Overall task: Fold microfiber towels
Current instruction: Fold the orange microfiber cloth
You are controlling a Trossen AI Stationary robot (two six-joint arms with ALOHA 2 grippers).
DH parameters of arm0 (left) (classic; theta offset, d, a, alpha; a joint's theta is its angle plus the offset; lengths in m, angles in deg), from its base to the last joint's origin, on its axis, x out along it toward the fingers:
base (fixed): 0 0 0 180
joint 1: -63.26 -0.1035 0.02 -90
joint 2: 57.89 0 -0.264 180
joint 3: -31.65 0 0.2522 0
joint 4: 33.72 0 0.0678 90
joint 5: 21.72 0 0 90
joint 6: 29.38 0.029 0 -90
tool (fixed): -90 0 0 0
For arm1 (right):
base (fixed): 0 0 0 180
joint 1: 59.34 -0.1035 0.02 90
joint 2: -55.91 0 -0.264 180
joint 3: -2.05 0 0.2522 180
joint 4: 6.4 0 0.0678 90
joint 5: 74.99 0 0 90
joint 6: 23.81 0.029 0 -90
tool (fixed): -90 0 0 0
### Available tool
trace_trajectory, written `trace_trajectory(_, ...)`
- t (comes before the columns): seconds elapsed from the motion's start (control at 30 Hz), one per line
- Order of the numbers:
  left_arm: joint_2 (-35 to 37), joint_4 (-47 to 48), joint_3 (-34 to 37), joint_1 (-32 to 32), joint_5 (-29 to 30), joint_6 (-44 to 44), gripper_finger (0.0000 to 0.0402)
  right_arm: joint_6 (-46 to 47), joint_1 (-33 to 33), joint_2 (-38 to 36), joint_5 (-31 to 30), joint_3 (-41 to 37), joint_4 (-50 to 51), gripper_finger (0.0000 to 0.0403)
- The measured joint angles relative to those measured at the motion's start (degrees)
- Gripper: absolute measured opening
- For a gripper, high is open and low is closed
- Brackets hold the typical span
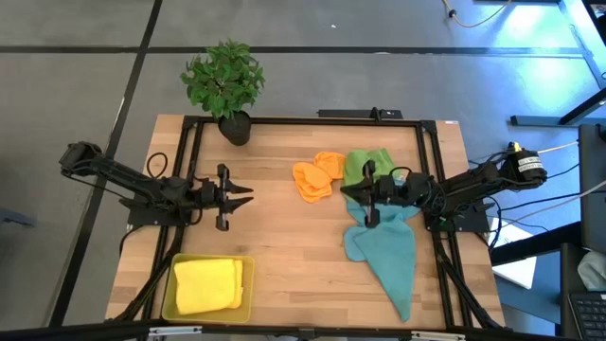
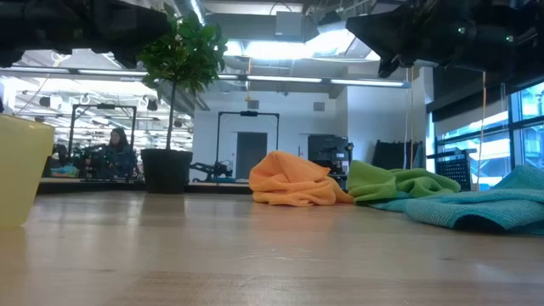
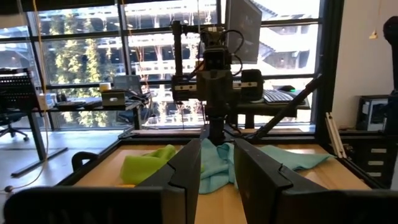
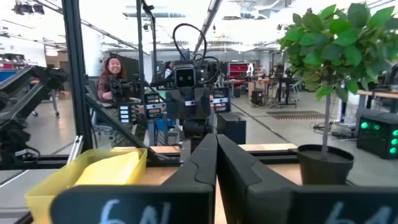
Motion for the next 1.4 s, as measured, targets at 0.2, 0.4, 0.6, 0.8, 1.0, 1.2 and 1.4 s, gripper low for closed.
trace_trajectory(0.2,0.0,0.2,0.0,0.0,-0.1,0.6,0.0088,-0.4,-1.9,0.0,0.0,0.0,0.2,0.0012)
trace_trajectory(0.4,0.0,0.6,0.0,0.0,-1.8,0.2,0.0088,-2.0,-3.7,0.0,-1.6,0.0,0.2,0.0012)
trace_trajectory(0.6,0.0,0.9,0.0,0.0,-4.9,-1.4,0.0075,-2.3,-4.0,0.0,-3.2,0.0,0.2,0.0012)
trace_trajectory(0.8,0.0,1.2,0.0,-1.3,-7.9,-3.0,0.0053,-2.4,-4.0,0.0,-3.3,0.0,0.3,0.0012)
trace_trajectory(1.0,0.0,1.9,0.0,-4.8,-10.7,-6.7,0.0025,-2.4,-4.0,0.0,-3.3,0.0,0.4,0.0012)
trace_trajectory(1.2,0.0,3.8,0.0,-7.7,-13.9,-9.3,0.0002,-0.6,-4.0,0.0,-6.0,0.0,1.3,0.0012)
trace_trajectory(1.4,0.0,6.3,0.0,-10.3,-15.5,-11.8,0.0002,-0.4,-4.0,0.0,-10.8,1.2,9.0,0.0012)
